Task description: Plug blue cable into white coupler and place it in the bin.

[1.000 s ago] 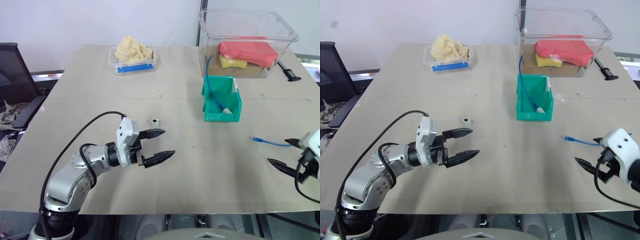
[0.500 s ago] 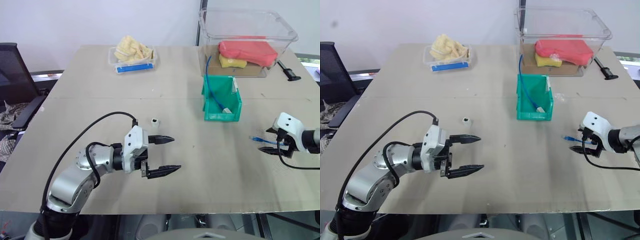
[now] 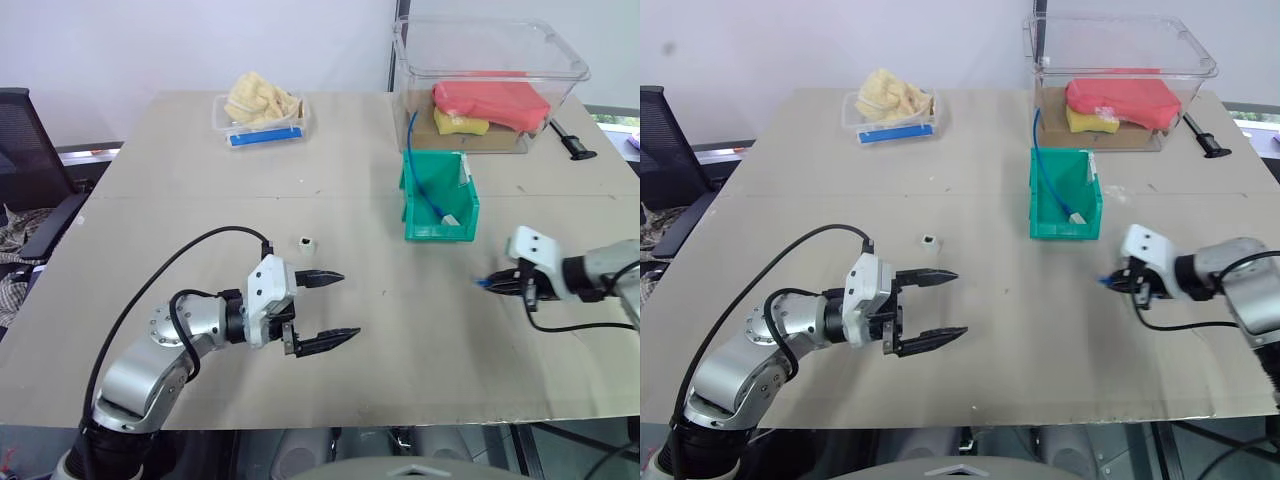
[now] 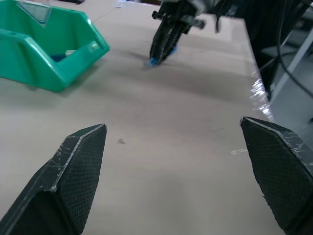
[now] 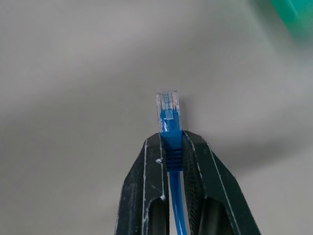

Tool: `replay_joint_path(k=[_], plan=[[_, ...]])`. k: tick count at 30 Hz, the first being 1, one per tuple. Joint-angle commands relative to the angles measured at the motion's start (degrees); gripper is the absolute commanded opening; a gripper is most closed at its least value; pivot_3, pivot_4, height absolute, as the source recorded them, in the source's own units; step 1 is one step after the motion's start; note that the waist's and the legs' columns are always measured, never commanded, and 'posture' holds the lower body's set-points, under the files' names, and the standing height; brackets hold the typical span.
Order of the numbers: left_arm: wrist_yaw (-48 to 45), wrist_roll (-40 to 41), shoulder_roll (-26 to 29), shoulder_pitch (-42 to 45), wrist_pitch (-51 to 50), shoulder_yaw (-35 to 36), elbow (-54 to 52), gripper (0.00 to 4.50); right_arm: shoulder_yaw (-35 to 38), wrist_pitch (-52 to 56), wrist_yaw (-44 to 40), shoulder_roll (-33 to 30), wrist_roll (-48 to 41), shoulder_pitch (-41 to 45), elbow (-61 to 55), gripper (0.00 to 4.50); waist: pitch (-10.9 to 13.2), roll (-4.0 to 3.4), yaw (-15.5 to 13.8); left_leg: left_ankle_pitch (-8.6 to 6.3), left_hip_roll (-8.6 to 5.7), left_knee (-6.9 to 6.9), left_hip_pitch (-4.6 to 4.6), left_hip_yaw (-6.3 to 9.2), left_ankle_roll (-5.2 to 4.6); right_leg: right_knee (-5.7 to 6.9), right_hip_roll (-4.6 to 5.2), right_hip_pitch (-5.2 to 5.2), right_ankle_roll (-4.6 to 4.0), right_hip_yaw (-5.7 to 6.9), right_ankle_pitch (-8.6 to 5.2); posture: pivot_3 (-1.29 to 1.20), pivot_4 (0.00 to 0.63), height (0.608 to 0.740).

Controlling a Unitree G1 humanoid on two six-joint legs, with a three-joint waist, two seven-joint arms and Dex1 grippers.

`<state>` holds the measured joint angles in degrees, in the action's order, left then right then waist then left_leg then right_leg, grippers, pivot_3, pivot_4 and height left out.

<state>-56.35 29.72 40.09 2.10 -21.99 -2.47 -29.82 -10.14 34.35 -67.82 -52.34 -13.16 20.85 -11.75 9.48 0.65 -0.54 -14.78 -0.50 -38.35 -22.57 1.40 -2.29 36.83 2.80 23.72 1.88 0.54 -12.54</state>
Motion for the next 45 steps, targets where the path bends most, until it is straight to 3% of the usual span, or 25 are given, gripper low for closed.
replay_joint_path(k=[1,4,9,12,14,19,23,26,28,33,40,43,45], plan=[[1.3,-2.9,-1.3,1.1,3.1,-0.7,1.8,4.5,-6.3,7.9,4.5,5.5,0.5,4.1,-9.7,0.03,0.0,0.0,-0.1,0.0,0.0,0.0,0.0,0.03,0.0,0.0,-0.01,0.0,0.0,0.03,0.0,0.0,0.15,0.74],[0.7,-5.0,-1.6,2.1,4.5,-1.8,4.6,4.5,-13.9,8.1,7.5,11.3,4.8,8.2,-9.1,0.03,0.0,0.0,-0.2,0.0,0.0,0.0,-0.04,0.09,0.01,-0.01,-0.02,0.02,-0.02,0.09,0.0,0.0,0.15,0.74],[-1.7,-7.1,-0.3,4.3,4.3,-3.5,9.2,4.5,-22.5,-3.5,7.3,14.1,13.1,11.7,0.7,0.03,0.0,0.0,-0.3,0.01,-0.24,-0.03,-0.1,0.07,0.02,-0.04,-0.05,0.02,-0.04,0.13,-0.02,0.0,0.15,0.74],[-3.7,-8.6,-0.1,5.3,6.0,-4.9,11.7,4.5,-21.8,-5.6,4.5,13.8,11.7,11.4,2.4,1.09,0.0,0.07,-0.2,0.01,-0.29,-0.05,-0.07,-0.04,0.01,-0.07,0.0,0.01,-0.03,0.13,-0.01,0.0,0.15,0.74],[-4.6,-9.2,-0.3,6.1,6.6,-5.7,13.0,4.5,-19.2,-5.2,4.2,13.8,9.5,10.6,1.5,2.03,0.0,0.06,-0.2,0.01,-0.29,-0.05,-0.05,-0.03,0.01,-0.05,0.02,0.0,-0.03,0.13,-0.01,0.0,0.15,0.74],[-5.5,-11.5,-1.6,9.1,6.6,-9.1,15.6,4.5,-4.1,-2.1,5.8,12.8,-2.3,1.8,-10.4,4.35,0.0,0.02,-0.4,0.01,-0.26,-0.01,-0.21,0.25,0.01,-0.04,0.19,0.03,0.01,0.23,0.01,0.0,0.15,0.74],[-5.5,-14.3,-2.9,12.3,6.6,-12.3,17.2,4.5,10.3,-4.7,10.1,13.2,-8.5,-13.0,-22.3,4.35,0.0,0.05,-0.7,0.0,-0.27,0.02,-0.26,0.31,0.01,-0.05,0.28,0.02,0.04,0.3,0.01,0.0,0.15,0.74],[-5.2,-15.7,-5.2,16.9,4.7,-14.8,18.8,4.5,25.9,-1.5,14.9,15.4,-12.2,-31.5,-34.4,4.35,0.0,0.0,-1.5,0.0,-0.31,0.03,-0.29,0.38,0.01,-0.04,0.23,0.0,0.1,0.36,-0.02,0.0,0.15,0.74],[-5.4,-16.8,-5.9,18.6,4.6,-16.0,20.4,4.5,31.5,-1.0,16.7,16.5,-13.6,-39.4,-39.4,4.35,0.0,-0.01,-1.5,0.0,-0.3,0.01,-0.27,0.34,0.01,-0.02,0.07,0.0,0.12,0.34,-0.03,0.0,0.15,0.74],[-6.6,-19.6,-7.7,22.3,5.0,-19.4,24.9,4.5,36.4,-5.5,17.7,18.3,-13.1,-51.2,-45.3,4.35,0.0,0.0,-0.1,0.01,-0.22,-0.03,0.11,0.08,-0.01,0.01,-0.02,-0.18,0.24,0.2,-0.19,0.0,0.15,0.74],[-7.5,-23.8,-10.6,26.9,7.6,-22.3,32.7,4.5,35.5,-10.2,18.9,18.2,-11.0,-56.0,-46.3,4.35,0.0,0.01,-0.3,0.01,-0.18,-0.04,0.29,0.05,-0.01,0.02,-0.13,-0.33,0.13,0.19,-0.28,0.0,0.15,0.74],[-8.6,-25.0,-11.2,28.1,8.8,-23.3,35.3,3.72,35.1,-11.9,18.9,18.2,-10.1,-57.4,-45.8,4.5,0.0,0.02,-0.4,0.01,-0.21,-0.04,0.04,0.14,-0.01,-0.01,-0.1,-0.19,0.32,0.19,-0.17,0.0,0.15,0.74],[-9.6,-25.8,-11.1,28.3,10.4,-23.7,37.0,2.89,34.9,-12.5,19.1,18.1,-10.0,-57.8,-45.6,4.5,-0.1,0.03,-0.4,0.01,-0.23,-0.04,0.01,0.16,-0.01,-0.01,-0.08,-0.18,0.33,0.17,-0.17,0.0,0.15,0.74]])
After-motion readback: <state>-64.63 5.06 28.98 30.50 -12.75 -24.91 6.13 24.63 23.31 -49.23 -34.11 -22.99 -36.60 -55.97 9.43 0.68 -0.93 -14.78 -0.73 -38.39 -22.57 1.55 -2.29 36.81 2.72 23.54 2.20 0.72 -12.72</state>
